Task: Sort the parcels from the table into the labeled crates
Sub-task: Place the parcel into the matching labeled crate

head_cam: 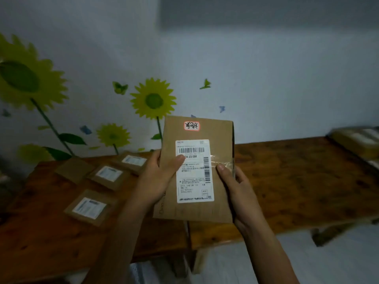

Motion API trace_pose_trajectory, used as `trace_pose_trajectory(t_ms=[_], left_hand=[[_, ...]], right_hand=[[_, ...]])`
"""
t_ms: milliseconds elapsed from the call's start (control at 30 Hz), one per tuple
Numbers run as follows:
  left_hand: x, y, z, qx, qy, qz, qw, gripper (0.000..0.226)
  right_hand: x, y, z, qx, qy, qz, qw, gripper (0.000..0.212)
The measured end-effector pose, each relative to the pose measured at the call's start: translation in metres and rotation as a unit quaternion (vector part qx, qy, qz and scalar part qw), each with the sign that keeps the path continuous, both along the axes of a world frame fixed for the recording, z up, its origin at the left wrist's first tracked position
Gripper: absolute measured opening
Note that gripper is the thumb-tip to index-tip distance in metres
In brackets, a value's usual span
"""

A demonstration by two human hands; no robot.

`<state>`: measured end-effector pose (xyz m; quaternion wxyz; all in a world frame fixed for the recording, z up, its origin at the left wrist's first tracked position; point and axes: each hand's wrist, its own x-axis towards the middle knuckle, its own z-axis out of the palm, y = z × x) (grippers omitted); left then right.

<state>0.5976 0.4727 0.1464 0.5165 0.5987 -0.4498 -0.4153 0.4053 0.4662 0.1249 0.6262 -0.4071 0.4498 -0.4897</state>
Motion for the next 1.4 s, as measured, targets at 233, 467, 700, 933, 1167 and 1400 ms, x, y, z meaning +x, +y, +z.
trace_pose_trajectory(t_ms=[233, 467, 700, 933, 1167, 1400], left_hand=[[-0.212, -0.061, 0.007, 0.001, -0.022, -0.099, 0.995, 0.029], [-0.430, -0.107, 0.017, -0.008, -0.052, -0.265, 0.963, 0.018], [-0.654, -0.174, 0.004, -0.024, -0.067, -0.413, 0.908, 0.041], [-0.892, -0.266, 0.005, -0.031, -0.050, -0.506, 0.861, 0.031], [-1.112, -0.323, 0.007, -0.022, -0.028, -0.571, 0.820, 0.050], [-1.331, -0.365, -0.025, -0.020, -0.084, -0.557, 0.826, 0.037]], right_hand=[[-0.203, -0.010, 0.011, -0.016, 0.038, -0.132, 0.990, 0.024], [-0.401, -0.020, 0.011, -0.022, 0.052, -0.299, 0.952, 0.030], [-0.594, -0.047, -0.004, 0.028, 0.066, -0.438, 0.896, 0.035], [-0.801, -0.107, 0.010, 0.023, 0.079, -0.527, 0.846, 0.030], [-0.993, -0.145, 0.026, 0.058, 0.120, -0.588, 0.798, 0.032], [-1.212, -0.191, -0.016, 0.079, 0.158, -0.597, 0.783, 0.035]])
